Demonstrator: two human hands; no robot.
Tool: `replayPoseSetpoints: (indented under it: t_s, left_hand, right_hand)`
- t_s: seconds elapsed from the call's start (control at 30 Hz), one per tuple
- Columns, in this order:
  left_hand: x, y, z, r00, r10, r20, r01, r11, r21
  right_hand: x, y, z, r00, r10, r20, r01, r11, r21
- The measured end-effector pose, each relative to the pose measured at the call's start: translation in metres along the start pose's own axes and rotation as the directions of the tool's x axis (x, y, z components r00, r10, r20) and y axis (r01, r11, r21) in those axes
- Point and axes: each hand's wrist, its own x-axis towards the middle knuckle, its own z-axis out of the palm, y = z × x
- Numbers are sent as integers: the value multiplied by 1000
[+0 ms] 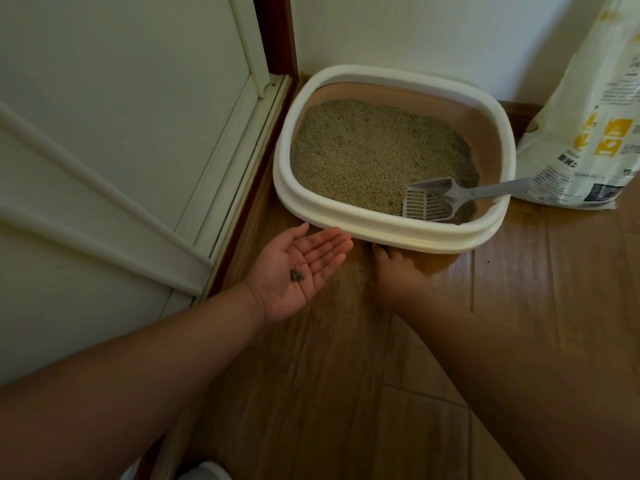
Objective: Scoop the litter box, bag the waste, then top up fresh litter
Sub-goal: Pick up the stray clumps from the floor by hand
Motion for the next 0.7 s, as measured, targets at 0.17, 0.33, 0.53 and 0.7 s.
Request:
replayPoseSetpoints:
  t_s: [0.17,0.33,0.53,0.7]
  left_hand:
    - [3,-3,3,1000,-6,-6,6,1000,11]
    - [4,-4,7,1000,-12,-2,12,1000,24]
    - [4,-5,6,1000,-8,-13,8,1000,26]
    - [3,-6,5,1000,-13,-19,13,999,30]
  right_hand:
    - [-4,3,6,990,-40,-132,42,999,15]
    - [-4,7,12,984,-38,-177,49,997,59]
    - [2,1,9,987,-105,-119,103,994,-20]
    - [2,3,8,981,-116,-155,123,992,33]
